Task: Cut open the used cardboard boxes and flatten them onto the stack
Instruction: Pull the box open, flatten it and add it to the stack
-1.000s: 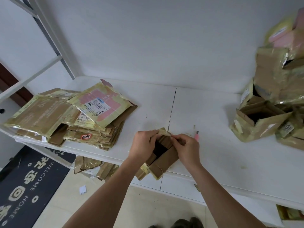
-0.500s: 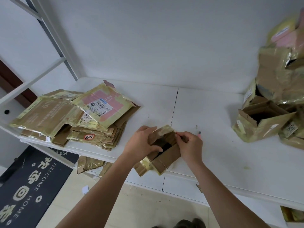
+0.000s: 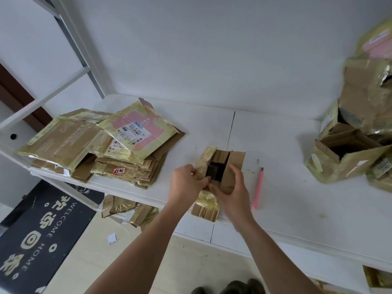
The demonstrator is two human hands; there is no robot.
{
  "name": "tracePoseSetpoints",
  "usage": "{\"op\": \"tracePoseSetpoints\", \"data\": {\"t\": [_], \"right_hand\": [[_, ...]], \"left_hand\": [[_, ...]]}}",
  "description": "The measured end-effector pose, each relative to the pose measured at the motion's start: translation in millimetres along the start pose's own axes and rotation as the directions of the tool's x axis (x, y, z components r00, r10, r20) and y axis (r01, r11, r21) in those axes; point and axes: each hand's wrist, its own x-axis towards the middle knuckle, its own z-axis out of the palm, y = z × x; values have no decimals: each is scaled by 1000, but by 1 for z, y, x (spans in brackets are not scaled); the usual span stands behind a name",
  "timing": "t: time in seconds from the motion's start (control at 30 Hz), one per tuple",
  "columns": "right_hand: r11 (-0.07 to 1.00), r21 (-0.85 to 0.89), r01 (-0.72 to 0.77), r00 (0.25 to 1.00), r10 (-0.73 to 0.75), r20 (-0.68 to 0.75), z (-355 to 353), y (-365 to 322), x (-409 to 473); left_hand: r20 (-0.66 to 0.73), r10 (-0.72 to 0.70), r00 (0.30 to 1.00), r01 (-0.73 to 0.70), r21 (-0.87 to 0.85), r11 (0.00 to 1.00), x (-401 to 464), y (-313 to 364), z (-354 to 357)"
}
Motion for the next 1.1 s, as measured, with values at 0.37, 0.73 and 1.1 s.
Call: {"op": "tracePoseSetpoints", "data": {"t": [0.37,0.73,1.1], "right_hand": [[1000,-4,-17,996,17,87,-15,-4,4],[998,-60,7,993,0,115,-31,-1,23],[986,159,41,926,22,-376,-20,-30,42]], "left_hand": [[158,86,984,-81,-33,996,1,-1,-8],[261,-23,965,137,-429,893,9,-13,-28],[311,60,949,225,-794,564,-8,20,-3]]}}
